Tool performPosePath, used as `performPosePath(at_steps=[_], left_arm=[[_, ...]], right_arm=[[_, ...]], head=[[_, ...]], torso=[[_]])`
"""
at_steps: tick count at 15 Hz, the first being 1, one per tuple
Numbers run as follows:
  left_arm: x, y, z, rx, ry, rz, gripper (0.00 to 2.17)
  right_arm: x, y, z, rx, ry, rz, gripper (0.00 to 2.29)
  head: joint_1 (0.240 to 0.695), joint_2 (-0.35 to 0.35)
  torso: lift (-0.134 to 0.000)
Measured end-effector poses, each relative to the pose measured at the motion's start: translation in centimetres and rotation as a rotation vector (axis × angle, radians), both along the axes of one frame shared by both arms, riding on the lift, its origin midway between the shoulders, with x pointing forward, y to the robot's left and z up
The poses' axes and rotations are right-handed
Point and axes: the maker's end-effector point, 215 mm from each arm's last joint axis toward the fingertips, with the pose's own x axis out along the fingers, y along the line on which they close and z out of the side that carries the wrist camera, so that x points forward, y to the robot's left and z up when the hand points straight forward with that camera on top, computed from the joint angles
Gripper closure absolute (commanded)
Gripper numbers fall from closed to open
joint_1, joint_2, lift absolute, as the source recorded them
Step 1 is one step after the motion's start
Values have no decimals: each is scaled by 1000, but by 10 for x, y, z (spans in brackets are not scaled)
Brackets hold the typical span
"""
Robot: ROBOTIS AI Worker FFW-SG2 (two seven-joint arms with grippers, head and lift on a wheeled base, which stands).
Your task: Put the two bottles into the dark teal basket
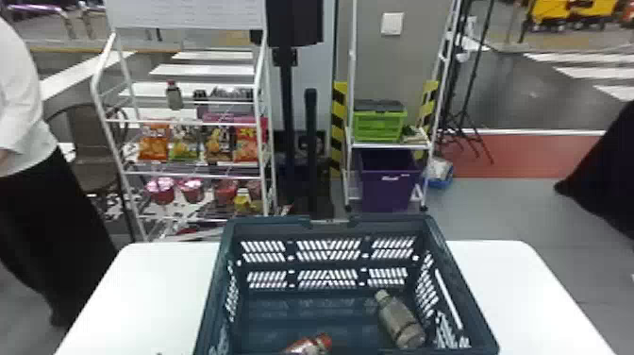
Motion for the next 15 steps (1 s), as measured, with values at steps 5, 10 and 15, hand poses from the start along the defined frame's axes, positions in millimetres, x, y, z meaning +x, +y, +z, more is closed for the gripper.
performPosePath(at_steps=[5,10,15], left_arm=[[-36,-2,-39,-33,58,15,49],[-43,-9,-52,-43,86,9,49],[-45,-13,-53,-53,77,17,49]], right_arm=[[-1,10,8,-5,-3,18,130],[-1,17,11,-9,-7,31,130],[-2,19,12,-5,-12,35,130]], head=[[499,0],[499,0],[499,0]], torso=[[0],[0],[0]])
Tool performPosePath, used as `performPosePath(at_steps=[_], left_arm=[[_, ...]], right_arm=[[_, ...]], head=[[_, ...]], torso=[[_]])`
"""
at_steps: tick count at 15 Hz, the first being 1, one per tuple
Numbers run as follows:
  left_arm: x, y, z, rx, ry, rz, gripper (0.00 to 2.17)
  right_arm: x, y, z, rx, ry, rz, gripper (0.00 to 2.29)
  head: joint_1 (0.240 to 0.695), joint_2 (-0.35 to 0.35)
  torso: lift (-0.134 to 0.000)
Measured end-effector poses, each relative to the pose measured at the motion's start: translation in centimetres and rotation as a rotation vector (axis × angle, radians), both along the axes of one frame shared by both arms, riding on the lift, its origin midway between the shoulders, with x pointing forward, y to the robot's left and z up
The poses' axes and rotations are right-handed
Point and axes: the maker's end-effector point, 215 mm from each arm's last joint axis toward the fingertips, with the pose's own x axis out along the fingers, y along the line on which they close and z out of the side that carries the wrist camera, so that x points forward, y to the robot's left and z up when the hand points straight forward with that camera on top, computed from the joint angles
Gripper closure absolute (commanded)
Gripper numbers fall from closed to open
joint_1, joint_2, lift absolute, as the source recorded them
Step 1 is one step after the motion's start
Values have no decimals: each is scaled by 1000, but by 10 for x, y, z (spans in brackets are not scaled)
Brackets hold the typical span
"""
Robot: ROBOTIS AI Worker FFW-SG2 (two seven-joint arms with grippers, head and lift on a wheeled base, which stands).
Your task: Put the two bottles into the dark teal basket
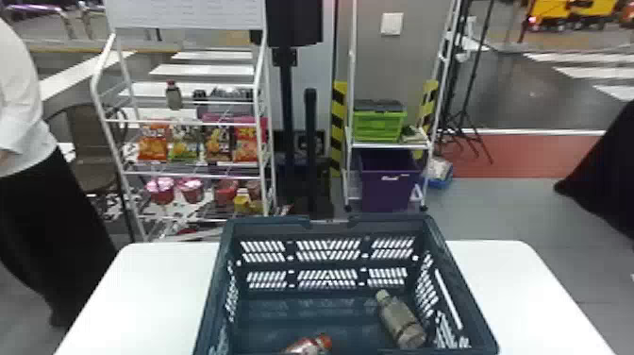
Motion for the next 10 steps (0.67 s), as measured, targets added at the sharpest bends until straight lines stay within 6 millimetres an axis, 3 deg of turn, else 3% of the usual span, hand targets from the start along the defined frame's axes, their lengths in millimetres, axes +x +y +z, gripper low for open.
performPosePath(at_steps=[10], left_arm=[[-9,-3,-5,-17,-20,-7,49]], right_arm=[[-2,-2,5,-15,-21,6,130]], head=[[499,0]], torso=[[0]])
